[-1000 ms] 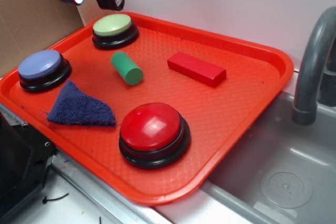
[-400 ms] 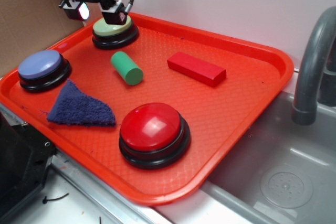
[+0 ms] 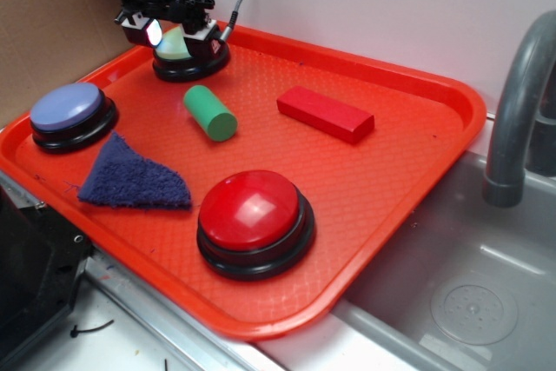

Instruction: Push the green button.

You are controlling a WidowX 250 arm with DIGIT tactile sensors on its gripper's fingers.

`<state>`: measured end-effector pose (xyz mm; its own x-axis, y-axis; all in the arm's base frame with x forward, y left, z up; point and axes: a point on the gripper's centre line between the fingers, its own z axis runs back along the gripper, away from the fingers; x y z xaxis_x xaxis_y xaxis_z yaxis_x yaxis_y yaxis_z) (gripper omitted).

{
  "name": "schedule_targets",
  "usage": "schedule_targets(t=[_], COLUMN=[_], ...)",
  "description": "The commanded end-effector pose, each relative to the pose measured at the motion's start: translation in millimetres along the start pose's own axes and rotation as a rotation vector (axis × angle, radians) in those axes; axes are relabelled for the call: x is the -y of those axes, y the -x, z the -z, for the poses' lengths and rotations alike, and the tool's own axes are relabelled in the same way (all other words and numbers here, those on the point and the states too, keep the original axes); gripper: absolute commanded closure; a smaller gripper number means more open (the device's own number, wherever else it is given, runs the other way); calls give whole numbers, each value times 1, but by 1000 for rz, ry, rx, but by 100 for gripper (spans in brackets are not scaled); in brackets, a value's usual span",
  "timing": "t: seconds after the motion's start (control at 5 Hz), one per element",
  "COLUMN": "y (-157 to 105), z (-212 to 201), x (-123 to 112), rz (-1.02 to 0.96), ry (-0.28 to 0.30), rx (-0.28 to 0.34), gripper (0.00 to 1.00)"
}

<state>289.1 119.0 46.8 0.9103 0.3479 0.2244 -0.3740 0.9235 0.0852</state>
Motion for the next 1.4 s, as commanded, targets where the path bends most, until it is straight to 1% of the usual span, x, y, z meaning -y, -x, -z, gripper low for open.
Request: schedule_targets(t=[0.0, 0.2, 0.4, 0.6, 0.8, 1.0, 1.2], y=[-13, -10, -2, 3, 8, 14, 21], z=[-8, -28, -60, -84, -98, -108, -120], x=[-9, -1, 3, 2, 2, 2, 3], rz=[16, 36, 54, 58, 47, 45, 86], ry=[4, -7, -21, -29, -29, -17, -2], rx=[32, 67, 117, 107, 90, 86, 45], gripper=[0, 0, 0, 0, 0, 0, 0])
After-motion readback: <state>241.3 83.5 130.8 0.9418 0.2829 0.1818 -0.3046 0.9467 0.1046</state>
